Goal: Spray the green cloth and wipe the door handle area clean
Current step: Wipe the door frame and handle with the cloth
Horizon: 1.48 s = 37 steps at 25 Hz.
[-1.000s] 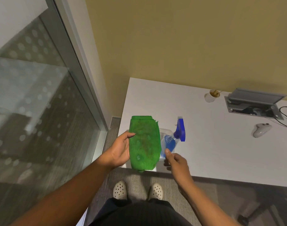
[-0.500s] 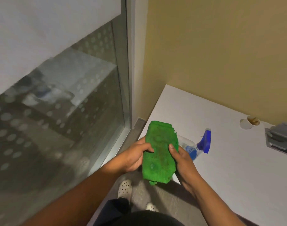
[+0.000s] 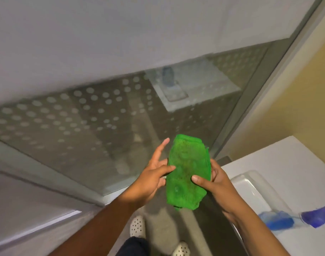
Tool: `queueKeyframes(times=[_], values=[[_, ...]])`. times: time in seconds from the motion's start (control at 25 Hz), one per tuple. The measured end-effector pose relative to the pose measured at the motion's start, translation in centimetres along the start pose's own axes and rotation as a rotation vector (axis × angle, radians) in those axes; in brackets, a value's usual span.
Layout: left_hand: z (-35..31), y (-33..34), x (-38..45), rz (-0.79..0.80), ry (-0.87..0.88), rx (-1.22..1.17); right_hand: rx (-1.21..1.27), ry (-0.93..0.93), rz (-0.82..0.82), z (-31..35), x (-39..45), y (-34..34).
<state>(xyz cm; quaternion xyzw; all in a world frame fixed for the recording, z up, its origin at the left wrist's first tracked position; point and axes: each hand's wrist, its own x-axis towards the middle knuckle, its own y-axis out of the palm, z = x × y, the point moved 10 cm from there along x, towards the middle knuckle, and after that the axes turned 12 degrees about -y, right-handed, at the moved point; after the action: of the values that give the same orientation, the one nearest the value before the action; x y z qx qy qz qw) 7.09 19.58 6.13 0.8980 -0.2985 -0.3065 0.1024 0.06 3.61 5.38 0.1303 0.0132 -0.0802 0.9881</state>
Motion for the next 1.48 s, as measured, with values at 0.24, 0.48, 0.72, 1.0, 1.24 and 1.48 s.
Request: queueKeyframes(times=[0.24, 0.48, 0.72, 1.0, 1.24, 1.48], values=[[-3.5, -9.9, -10.2, -0.217, 0.201, 0.029, -0.135, -0.105, 0.231, 1.6, 2.8, 12.8], [-6.3, -19.5, -22.4, -0.333, 0.363, 0.047, -0.279, -0.232, 0.552, 3.6, 3.2, 29.7], [-8.1, -29.1, -34.8, -0.304, 0.482, -0.073, -0.398, -0.435, 0.649, 4.5, 0.6, 45.2], [-9.4, -36.5, -43.7, -0.359, 0.649, -0.314, -0.270, -0.364, 0.896, 3.8, -2.8, 57.8], [-9.5, -39.5, -47.6, -0.621, 0.782, -0.409, -0.135, -0.375, 0.805, 3.6, -1.3, 62.5], [-10.9, -40.1, -46.2, -0.567, 0.715, -0.448, 0.063, -0.296, 0.718, 2.3, 0.9, 66.9]])
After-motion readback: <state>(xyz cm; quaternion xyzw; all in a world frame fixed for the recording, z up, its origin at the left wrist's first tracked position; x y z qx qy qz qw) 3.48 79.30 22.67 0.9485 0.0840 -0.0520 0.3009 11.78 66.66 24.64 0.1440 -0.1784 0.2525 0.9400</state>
